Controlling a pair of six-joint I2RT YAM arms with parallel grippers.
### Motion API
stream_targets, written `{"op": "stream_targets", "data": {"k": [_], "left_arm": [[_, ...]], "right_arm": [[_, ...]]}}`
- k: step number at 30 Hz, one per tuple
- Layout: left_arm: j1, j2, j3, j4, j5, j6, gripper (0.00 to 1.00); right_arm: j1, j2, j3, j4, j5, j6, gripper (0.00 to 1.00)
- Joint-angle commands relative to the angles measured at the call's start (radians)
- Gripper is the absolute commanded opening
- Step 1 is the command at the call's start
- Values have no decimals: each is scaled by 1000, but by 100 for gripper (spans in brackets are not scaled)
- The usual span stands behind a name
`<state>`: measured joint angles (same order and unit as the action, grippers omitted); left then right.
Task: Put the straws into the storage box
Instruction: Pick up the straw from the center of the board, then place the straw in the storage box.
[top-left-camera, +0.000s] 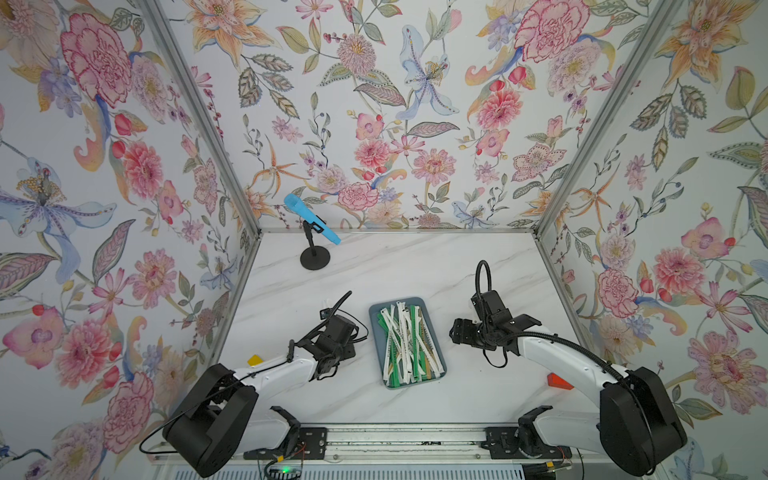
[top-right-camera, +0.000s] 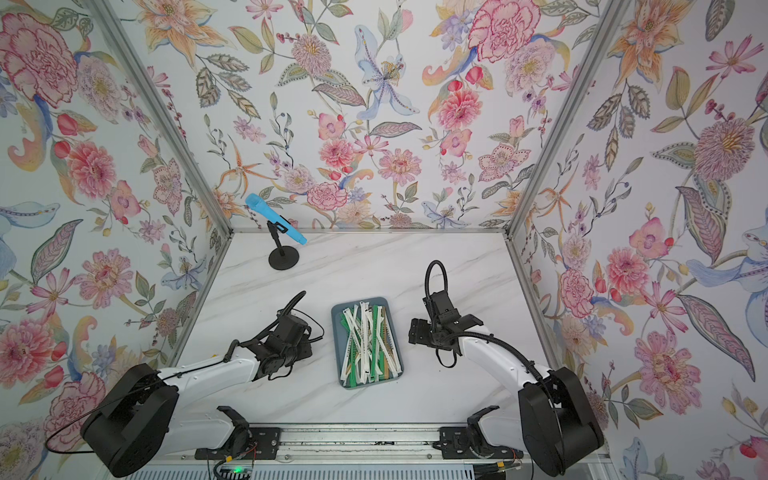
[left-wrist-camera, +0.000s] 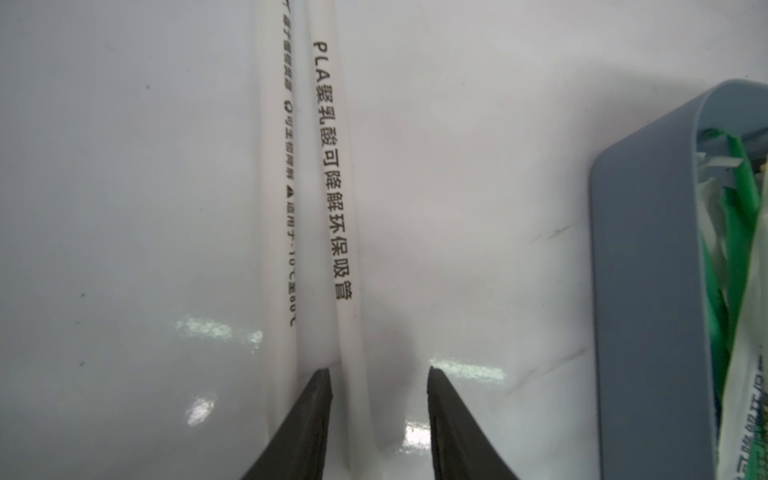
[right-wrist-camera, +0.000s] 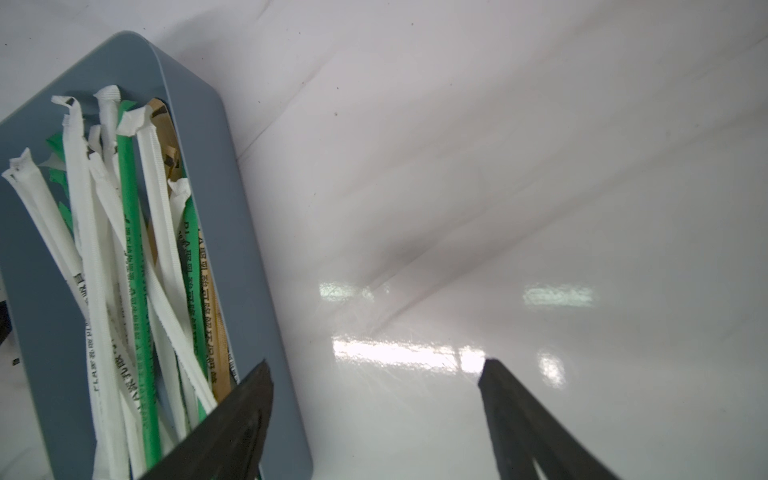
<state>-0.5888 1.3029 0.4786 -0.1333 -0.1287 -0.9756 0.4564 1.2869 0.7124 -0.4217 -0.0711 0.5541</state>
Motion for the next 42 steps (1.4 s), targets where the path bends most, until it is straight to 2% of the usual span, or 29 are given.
{"op": "stream_targets", "data": {"k": [1,5,10,17,24,31,38,42], "left_arm": [[9,35,10,1,-12,27,38],[2,86,22,12,6,45,21],[-20,107,18,9,-33,33,0],[-65,-25,59,-16,-59,1,0],[-273,-96,181,-85,-76,-98,0],[-462,-16,174,67,-28,-272,0],[-539,97,172,143,14,-333,0],[-548,119,159,160,29,-348,0]], "right_arm": [[-5,-5,9,0,10,-4,80],[-11,-14,3,-1,11,-5,80],[-24,-34,-5,0,10,-5,80],[-28,-43,-5,-1,4,-3,80],[-24,-55,-1,-1,-3,2,80],[-14,-63,-4,0,-4,6,80],[-13,-59,-1,0,-4,-1,80],[-13,-60,-7,2,-6,0,80]]}}
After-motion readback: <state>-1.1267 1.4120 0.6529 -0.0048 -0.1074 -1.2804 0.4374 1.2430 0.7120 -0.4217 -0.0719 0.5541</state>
